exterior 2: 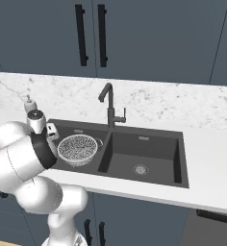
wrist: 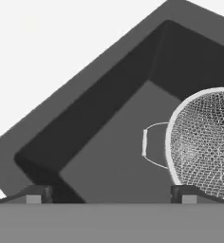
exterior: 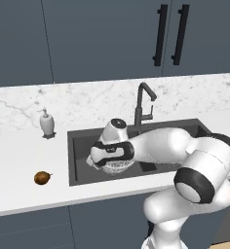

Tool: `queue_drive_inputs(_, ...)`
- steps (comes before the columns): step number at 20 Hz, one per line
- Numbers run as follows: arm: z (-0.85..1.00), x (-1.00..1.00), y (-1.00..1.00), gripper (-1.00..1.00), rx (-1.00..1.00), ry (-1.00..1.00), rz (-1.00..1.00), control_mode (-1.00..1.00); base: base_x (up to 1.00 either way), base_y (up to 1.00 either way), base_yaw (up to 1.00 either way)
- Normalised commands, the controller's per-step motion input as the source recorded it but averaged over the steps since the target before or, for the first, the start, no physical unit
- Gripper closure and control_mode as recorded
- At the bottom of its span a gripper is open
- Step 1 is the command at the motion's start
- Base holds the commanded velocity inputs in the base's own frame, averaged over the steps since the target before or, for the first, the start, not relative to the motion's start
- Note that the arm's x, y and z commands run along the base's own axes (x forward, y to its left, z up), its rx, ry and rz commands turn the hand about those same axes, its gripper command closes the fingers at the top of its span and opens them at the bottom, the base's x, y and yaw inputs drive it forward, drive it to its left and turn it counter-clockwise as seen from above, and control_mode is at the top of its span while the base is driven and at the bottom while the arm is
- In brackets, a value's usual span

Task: Put the colander in the sink, put the pear in the colander, and turn on the sink faucet and pour water over the colander.

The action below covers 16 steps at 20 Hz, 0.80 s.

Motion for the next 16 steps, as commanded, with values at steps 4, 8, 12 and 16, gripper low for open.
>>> queue_drive_inputs(4, 0.86, -0.32, 0.82, -1.0, 0.15, 0.0, -0.23, -1.0, 0.0, 0.0, 0.0)
queue_drive_inputs(8, 0.4, -0.49, 0.77, -1.0, 0.07, 0.01, -0.35, -1.0, 0.0, 0.0, 0.0)
queue_drive_inputs(12, 0.04, -0.44, 0.72, -1.0, 0.01, 0.07, -0.41, -1.0, 0.0, 0.0, 0.0)
queue_drive_inputs(16, 0.01, -0.12, 0.57, -1.0, 0.05, 0.14, -0.39, -1.0, 0.0, 0.0, 0.0)
